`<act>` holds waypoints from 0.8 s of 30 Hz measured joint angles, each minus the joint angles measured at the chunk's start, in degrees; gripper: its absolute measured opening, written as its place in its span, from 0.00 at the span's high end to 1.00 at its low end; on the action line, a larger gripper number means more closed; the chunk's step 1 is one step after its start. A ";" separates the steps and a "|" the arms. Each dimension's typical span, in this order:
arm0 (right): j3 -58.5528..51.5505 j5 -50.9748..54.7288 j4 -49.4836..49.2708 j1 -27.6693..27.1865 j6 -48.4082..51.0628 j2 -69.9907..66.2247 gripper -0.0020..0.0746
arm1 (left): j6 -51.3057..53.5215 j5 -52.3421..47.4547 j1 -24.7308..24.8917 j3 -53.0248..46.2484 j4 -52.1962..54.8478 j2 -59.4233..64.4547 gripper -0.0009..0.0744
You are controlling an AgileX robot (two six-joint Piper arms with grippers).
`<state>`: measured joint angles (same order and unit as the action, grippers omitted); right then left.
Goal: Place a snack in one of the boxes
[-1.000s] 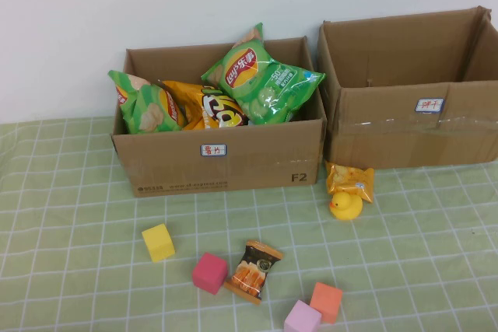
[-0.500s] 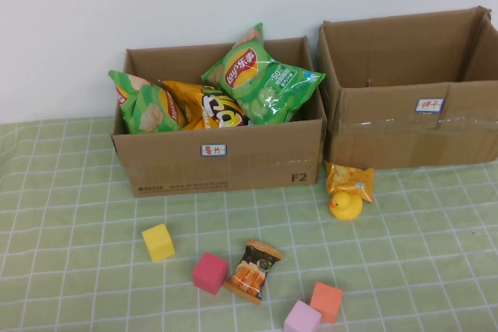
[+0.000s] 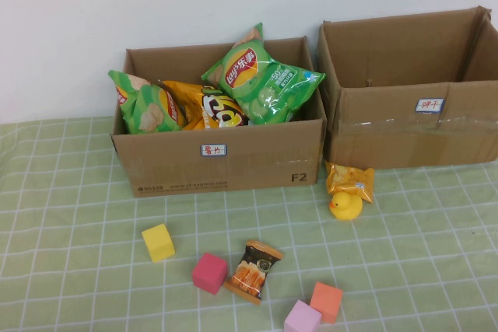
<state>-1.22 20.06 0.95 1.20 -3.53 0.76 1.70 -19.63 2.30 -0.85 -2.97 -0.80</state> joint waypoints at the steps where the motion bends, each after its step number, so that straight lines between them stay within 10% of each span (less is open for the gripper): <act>1: 0.00 0.00 0.00 0.00 0.00 0.00 0.98 | 0.23 0.00 0.00 0.00 0.00 0.00 0.99; 24: 0.00 0.00 0.00 0.00 0.00 0.00 0.98 | 0.90 0.00 0.00 0.10 0.00 0.00 0.99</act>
<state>-1.22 20.06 0.95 1.20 -3.53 0.76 2.60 -19.63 2.30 -0.75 -2.97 -0.80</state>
